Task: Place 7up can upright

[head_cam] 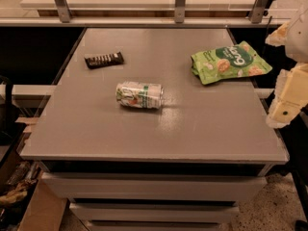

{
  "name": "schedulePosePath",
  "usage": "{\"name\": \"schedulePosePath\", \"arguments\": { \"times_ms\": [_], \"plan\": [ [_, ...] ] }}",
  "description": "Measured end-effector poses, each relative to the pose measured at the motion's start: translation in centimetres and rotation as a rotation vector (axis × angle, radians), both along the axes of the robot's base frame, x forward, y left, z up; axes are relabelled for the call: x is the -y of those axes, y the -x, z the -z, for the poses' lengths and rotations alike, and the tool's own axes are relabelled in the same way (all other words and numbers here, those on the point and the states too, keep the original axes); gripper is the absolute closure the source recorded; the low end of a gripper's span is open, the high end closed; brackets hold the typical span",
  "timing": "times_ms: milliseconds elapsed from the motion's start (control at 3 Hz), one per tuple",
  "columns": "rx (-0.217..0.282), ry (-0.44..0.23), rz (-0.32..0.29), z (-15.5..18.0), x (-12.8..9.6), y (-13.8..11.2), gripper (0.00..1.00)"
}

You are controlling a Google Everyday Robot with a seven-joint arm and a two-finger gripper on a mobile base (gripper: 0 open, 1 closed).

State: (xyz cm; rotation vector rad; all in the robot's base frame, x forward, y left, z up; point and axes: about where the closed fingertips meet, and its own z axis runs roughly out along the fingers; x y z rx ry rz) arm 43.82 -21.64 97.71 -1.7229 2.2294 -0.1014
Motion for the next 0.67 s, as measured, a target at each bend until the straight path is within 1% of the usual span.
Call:
{"name": "schedulePosePath", "arguments": {
  "times_ms": [667],
  "plan": [
    [0.006, -0.012, -0.001, -0.37, -0.44, -0.16, 0.00]
  ]
}}
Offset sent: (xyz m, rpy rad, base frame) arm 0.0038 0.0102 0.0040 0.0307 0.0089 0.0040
